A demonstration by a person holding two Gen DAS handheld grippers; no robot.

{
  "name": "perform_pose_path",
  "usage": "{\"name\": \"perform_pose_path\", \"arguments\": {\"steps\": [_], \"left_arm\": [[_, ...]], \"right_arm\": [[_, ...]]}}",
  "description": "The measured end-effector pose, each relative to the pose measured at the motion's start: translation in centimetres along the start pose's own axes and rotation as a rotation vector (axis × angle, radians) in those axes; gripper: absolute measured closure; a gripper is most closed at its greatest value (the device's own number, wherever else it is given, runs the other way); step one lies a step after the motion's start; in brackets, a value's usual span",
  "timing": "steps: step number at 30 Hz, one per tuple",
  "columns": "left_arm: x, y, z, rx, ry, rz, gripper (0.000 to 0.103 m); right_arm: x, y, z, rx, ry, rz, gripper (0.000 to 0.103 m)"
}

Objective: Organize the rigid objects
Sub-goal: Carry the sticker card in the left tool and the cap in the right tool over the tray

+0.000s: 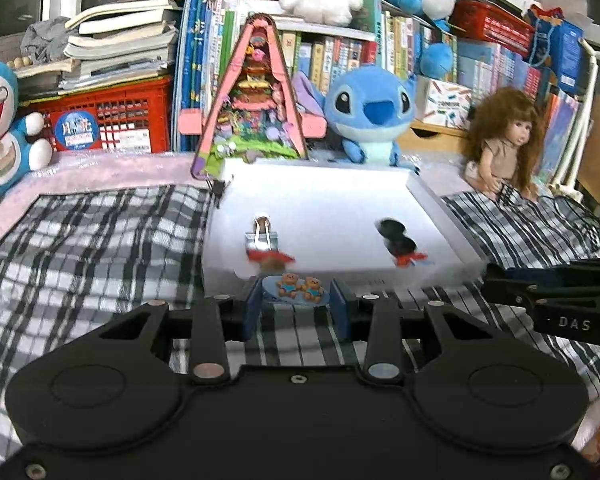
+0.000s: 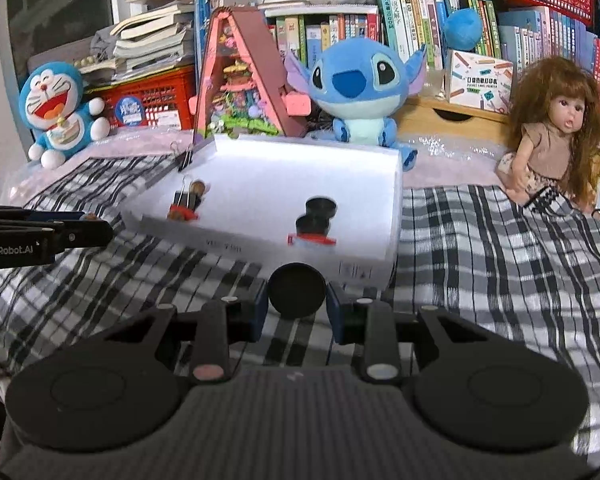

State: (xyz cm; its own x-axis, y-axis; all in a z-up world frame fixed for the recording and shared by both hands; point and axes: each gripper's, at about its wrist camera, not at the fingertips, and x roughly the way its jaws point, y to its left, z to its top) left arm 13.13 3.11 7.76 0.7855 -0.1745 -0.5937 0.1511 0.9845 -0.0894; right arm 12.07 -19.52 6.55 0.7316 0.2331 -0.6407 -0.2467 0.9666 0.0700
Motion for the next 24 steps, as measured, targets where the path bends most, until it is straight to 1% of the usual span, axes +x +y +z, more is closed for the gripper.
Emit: {"name": "perform_pose_path", "arguments": {"steps": [8,12,15,18,24], "left_arm": [[2.3,0.7,3.1,-0.013,0.014,0.011,0.068],[3.7,0.9,4.0,-0.018,0.027,0.013,0.068],[5.1,1.2,4.8,-0.040,0.046,0.017,0.068],[6.6,1.6,5.3,-0.065,0.059,0.020,0.068],[9.0,1.9,5.4,-0.069,0.079,0.043,0.068]], "right_arm": [[1.5,-0.5,3.3,0.059,0.016,0.013,0.066],[2.6,-0.8,4.5,0.082,0.025,0.008,0.066],[3.4,-0.9,5.3,0.094,0.031,0.001,0.066],[4.2,-1.0,6.0,0.109,0.036,-0.004,0.066],[6.0,-1.5,7.3,0.149,0.053,-0.008,0.066]]}}
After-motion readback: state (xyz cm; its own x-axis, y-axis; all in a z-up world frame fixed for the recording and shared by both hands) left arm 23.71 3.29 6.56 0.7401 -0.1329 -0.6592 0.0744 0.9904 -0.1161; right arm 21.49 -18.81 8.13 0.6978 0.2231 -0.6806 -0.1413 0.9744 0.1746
